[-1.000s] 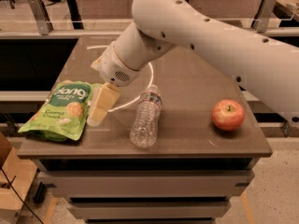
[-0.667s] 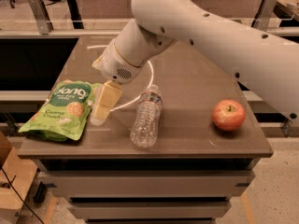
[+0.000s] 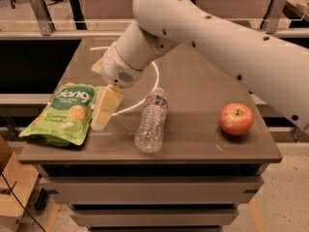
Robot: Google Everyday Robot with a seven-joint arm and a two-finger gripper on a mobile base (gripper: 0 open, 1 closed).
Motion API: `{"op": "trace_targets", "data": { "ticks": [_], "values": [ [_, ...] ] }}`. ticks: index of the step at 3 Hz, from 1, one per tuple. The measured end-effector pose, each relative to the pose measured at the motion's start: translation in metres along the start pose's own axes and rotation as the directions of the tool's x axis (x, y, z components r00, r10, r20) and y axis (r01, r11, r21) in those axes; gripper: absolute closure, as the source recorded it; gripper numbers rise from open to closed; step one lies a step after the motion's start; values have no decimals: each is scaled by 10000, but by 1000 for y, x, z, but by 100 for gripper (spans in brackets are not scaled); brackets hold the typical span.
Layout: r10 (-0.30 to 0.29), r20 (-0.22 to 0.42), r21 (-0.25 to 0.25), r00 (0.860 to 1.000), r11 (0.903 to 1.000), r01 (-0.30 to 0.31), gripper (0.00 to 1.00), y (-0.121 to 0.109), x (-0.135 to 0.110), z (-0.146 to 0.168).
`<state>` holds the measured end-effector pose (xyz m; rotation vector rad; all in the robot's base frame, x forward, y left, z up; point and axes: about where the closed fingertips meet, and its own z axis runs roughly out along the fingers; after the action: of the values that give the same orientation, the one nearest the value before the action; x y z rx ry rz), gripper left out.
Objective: Pick green rice chip bag
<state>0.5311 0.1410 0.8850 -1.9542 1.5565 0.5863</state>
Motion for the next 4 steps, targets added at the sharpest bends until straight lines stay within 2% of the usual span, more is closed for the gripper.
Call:
{"op": "trace_targets", "data": {
  "ticks": [1,3,4],
  "values": [
    [-363,418,-431,9985,9983,381,0,-10,-7,25],
    [-444,1033,-1301,9937,9898,578,0,-27,-2,74],
    [-458,1071,-1643,9932,9844,631,17,-29,-1,90]
  ]
}}
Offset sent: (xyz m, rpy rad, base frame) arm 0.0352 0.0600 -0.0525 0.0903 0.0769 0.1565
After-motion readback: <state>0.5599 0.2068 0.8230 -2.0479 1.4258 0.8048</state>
